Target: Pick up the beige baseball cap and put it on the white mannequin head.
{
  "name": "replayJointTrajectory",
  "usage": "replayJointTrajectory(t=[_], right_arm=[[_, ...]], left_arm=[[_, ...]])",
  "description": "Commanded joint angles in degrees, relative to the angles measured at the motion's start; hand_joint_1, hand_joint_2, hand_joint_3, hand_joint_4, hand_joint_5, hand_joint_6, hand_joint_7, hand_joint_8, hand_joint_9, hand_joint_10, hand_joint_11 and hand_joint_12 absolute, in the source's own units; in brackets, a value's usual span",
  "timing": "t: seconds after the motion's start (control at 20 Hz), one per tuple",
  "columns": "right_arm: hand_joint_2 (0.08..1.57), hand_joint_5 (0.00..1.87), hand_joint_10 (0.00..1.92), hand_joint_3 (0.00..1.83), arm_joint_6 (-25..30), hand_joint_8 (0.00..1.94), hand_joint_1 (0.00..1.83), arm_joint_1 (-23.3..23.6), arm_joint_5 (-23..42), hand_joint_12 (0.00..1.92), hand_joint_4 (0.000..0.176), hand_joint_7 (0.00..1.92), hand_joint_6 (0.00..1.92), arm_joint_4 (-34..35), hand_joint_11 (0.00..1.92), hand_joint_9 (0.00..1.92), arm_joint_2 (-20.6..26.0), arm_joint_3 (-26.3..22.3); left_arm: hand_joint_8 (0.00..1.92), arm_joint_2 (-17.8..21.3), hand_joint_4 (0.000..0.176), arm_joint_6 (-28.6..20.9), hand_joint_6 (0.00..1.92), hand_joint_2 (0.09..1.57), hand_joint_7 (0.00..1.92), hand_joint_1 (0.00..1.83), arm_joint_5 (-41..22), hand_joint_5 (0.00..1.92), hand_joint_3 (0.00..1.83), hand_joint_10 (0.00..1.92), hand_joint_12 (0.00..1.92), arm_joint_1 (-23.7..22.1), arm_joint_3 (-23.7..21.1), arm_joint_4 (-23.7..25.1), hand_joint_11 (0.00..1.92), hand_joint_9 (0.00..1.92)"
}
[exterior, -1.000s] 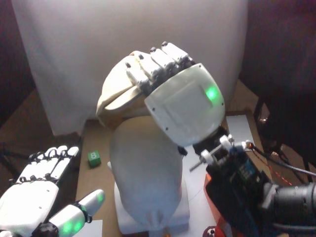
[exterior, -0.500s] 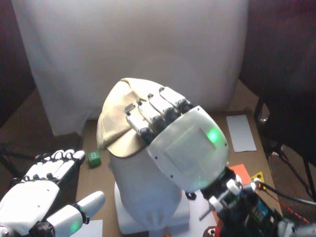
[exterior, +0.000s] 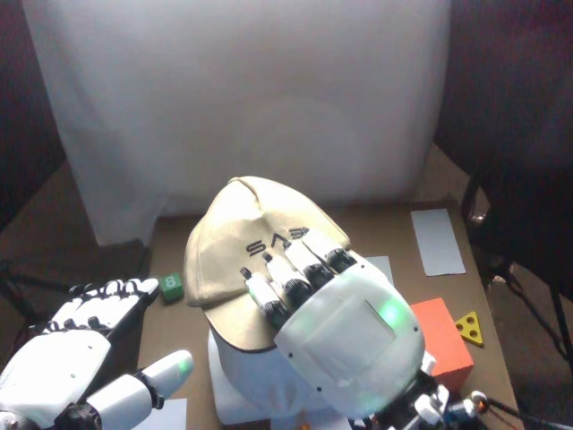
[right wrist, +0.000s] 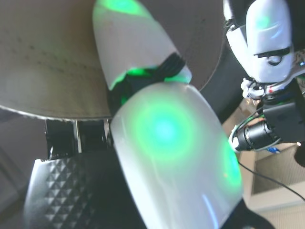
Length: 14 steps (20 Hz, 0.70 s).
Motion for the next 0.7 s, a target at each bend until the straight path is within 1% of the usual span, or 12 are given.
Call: replayJointTrajectory(t=[0.0,0.3,0.45,0.55,0.65], right_arm=[[1.12,0.87,1.25,0.00,-1.3,0.93,1.48,-0.6,5.0,1.67,0.000,0.95,0.86,-2.9,0.84,0.88,0.0,-0.6],[1.12,0.88,1.24,0.00,-4.1,0.92,1.48,-2.6,3.6,1.66,0.000,0.96,0.85,-2.8,0.84,0.89,0.1,-2.6],[1.12,0.88,1.24,0.00,-7.2,0.92,1.49,-3.4,1.9,1.67,0.000,0.96,0.85,-2.5,0.84,0.89,0.1,-4.2],[1.12,0.88,1.24,0.00,-9.1,0.92,1.49,-3.9,0.7,1.67,0.000,0.96,0.85,-0.1,0.84,0.89,0.1,-5.4],[1.13,0.86,1.25,0.00,-10.2,0.93,1.48,-4.3,-0.6,1.67,0.000,0.95,0.86,3.2,0.84,0.89,0.1,-6.3]], left_arm=[[0.00,-0.1,0.000,-0.5,0.00,1.18,0.12,0.00,-6.5,0.11,0.00,0.00,0.43,-0.1,0.3,1.2,0.00,0.09],[0.00,-0.4,0.000,-0.5,0.01,1.18,0.14,0.00,-7.4,0.15,0.00,0.00,0.46,0.1,0.3,-0.3,0.00,0.09],[0.00,-0.6,0.000,-1.0,0.01,1.18,0.14,0.00,-7.5,0.15,0.00,0.00,0.47,0.2,0.3,-0.4,0.00,0.09],[0.00,-0.8,0.000,-1.0,0.01,1.18,0.14,0.00,-7.5,0.15,0.00,0.00,0.47,0.2,0.3,-0.5,0.00,0.09],[0.00,-0.9,0.000,-1.0,0.00,1.18,0.09,0.00,-7.5,0.12,0.00,0.00,0.37,0.2,0.3,-0.6,0.00,0.05]])
